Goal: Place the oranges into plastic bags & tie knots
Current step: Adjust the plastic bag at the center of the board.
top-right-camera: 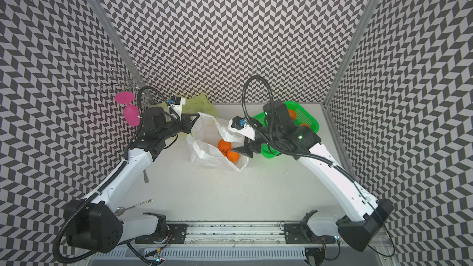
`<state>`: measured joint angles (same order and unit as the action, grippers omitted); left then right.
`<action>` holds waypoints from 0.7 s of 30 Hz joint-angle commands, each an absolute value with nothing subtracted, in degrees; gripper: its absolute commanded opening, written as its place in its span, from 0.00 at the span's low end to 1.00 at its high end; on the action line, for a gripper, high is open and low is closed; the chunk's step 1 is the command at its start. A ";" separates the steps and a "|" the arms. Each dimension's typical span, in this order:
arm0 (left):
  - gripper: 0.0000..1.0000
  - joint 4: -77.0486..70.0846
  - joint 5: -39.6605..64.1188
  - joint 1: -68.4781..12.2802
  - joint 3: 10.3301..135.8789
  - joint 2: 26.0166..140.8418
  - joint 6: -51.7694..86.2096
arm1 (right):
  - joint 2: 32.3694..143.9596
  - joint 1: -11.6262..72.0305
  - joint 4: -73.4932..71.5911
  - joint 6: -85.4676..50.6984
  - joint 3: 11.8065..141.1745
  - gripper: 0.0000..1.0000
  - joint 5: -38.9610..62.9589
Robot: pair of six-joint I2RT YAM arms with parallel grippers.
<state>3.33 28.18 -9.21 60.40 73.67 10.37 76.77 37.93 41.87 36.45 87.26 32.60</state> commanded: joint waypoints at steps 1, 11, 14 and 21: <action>0.00 4.15 29.09 -9.05 62.92 74.42 11.05 | 79.20 40.27 36.61 33.86 89.60 0.88 28.50; 0.00 4.49 29.87 -9.32 63.45 74.52 11.16 | 79.96 40.02 29.34 29.63 85.01 0.31 22.39; 0.00 5.58 30.94 -9.40 64.67 75.27 11.13 | 81.85 39.22 28.65 29.70 85.43 0.21 20.31; 0.10 11.55 32.06 -9.42 69.30 78.69 5.43 | 86.30 32.71 28.71 25.98 88.34 0.00 24.74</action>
<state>8.34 30.89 -9.23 67.07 78.02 8.47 85.56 35.14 31.46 28.36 86.72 22.63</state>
